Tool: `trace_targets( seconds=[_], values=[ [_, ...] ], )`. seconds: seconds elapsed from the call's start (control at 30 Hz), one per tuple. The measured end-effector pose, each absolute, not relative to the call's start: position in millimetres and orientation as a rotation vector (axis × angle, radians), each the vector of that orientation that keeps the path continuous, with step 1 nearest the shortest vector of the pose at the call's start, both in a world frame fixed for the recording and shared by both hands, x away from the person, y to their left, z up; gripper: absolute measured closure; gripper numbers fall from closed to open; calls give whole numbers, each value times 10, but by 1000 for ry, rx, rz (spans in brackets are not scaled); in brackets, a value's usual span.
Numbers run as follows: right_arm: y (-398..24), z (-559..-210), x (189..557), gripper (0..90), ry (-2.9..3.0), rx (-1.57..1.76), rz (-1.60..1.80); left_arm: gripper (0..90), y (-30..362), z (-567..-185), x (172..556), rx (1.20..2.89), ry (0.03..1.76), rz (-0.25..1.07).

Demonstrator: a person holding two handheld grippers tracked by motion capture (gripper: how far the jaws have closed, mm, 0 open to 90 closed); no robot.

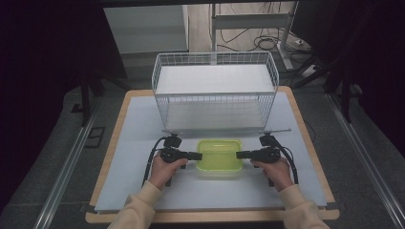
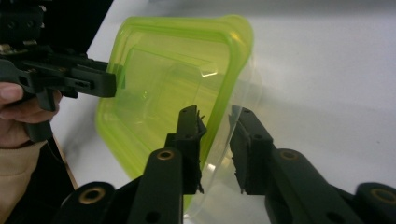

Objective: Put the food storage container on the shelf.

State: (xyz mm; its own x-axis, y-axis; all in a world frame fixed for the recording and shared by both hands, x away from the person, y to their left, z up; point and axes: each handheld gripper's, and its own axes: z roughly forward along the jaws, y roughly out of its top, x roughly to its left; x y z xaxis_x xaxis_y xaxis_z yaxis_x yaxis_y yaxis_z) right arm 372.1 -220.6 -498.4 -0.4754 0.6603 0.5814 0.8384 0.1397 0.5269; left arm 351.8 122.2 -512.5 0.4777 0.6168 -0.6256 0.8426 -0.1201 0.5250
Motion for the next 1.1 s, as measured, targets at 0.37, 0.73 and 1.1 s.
trace_targets(
  seconds=[0.37, 0.73, 1.1],
  values=[
    [-2227, -4856, 3660, 809, -2202, -1460, -1310, 807, 1259, -5006, 3424, 1807, 1199, -285],
    [-2219, -4764, 3622, 809, -2203, -1441, -1360, 805, 1277, -4935, 3361, 1785, 1193, -276],
    [-2189, -4659, 3572, 809, -2227, -1424, -1411, 806, 1314, -4828, 3314, 1770, 1180, -257]
  ],
)
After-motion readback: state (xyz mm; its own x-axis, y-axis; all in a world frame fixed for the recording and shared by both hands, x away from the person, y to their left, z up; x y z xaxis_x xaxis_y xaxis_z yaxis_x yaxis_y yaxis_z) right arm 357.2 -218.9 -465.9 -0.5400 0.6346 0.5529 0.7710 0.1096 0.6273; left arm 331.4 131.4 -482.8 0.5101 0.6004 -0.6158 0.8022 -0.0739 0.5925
